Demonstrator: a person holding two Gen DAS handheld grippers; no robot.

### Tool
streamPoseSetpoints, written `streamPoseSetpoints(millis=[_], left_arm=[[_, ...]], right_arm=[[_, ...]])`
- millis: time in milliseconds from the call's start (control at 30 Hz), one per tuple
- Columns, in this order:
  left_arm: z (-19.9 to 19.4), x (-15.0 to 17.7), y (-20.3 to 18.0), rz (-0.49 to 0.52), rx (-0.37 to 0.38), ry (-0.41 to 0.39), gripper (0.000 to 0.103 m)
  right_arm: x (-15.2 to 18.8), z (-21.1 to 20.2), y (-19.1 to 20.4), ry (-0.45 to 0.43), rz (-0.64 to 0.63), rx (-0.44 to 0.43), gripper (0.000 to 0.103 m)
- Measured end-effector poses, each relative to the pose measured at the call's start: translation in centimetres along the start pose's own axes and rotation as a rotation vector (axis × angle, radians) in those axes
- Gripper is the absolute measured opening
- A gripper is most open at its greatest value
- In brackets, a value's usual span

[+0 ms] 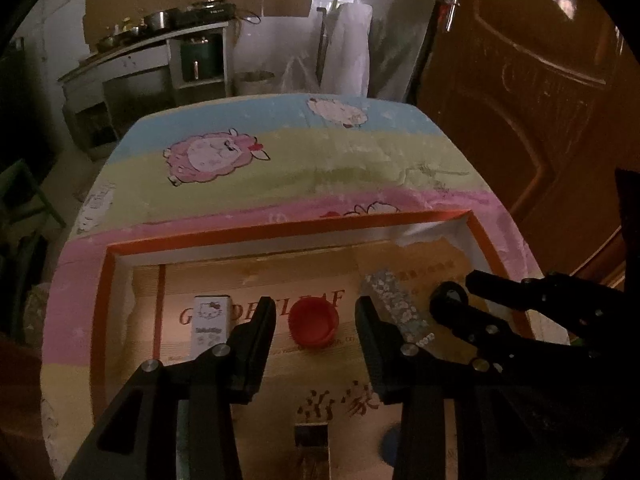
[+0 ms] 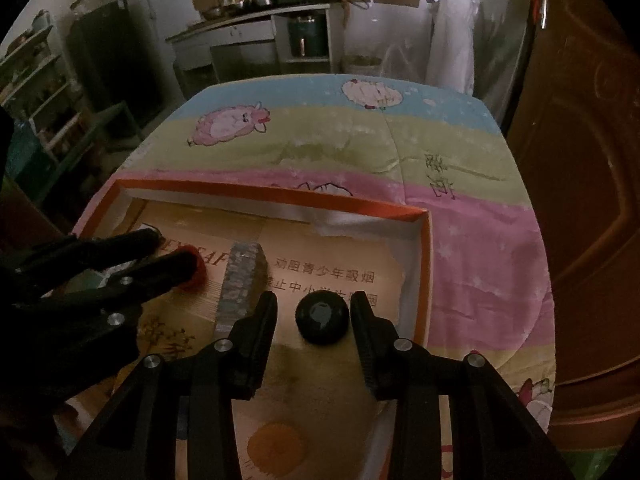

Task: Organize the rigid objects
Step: 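Lower and release the red lid with the left tool while the right tool releases the black roll, then withdraw both open tools from the tray back toward the loose caps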

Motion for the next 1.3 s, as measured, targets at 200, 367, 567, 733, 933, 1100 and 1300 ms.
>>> streamPoseSetpoints(millis=[200, 367, 567, 733, 933, 1100, 1300], left_arm=[[-1.7, 0.1, 0.5, -0.014, -0.002, -0.025, 0.041], [-3.4, 0.4, 0.9, -0.024, 0.0, -0.05, 0.041], [-5.3, 1.1, 1.4, -0.03, 0.003, -0.069, 0.041], [-6.9, 2.2, 2.5, -0.05, 0.0, -0.08, 0.041], [-8.5, 3.5, 3.5, -0.068, -0.003, -0.086, 0.041], [-10.1, 4.9, 4.4, -0.081, 0.005, -0.09, 0.041], [-11.4, 6.9, 5.3, -0.105, 0.022, -0.088, 0.041]], right_arm=[[0.1, -1.5, 0.8, -0.028, -0.002, 0.009, 0.053], [0.6, -2.8, 1.4, -0.037, 0.006, 0.002, 0.053], [1.3, -4.5, 2.6, -0.051, 0.005, -0.007, 0.055], [2.2, -6.1, 3.6, -0.068, 0.002, -0.012, 0.057], [3.2, -7.4, 4.9, -0.071, 0.001, -0.021, 0.059], [4.5, -8.2, 6.3, -0.072, -0.001, -0.029, 0.059], [6.4, -9.2, 7.7, -0.067, -0.001, -0.032, 0.059]])
Point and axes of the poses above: each gripper's, at about its wrist camera, not at the fingertips, and z roughly the way its jaws point, y to its left, x to its underside, the point moved 1 cm from there along z, roughly the way its jaws point, and after that the axes turned 15 degrees about -x, right-handed, at the moved point
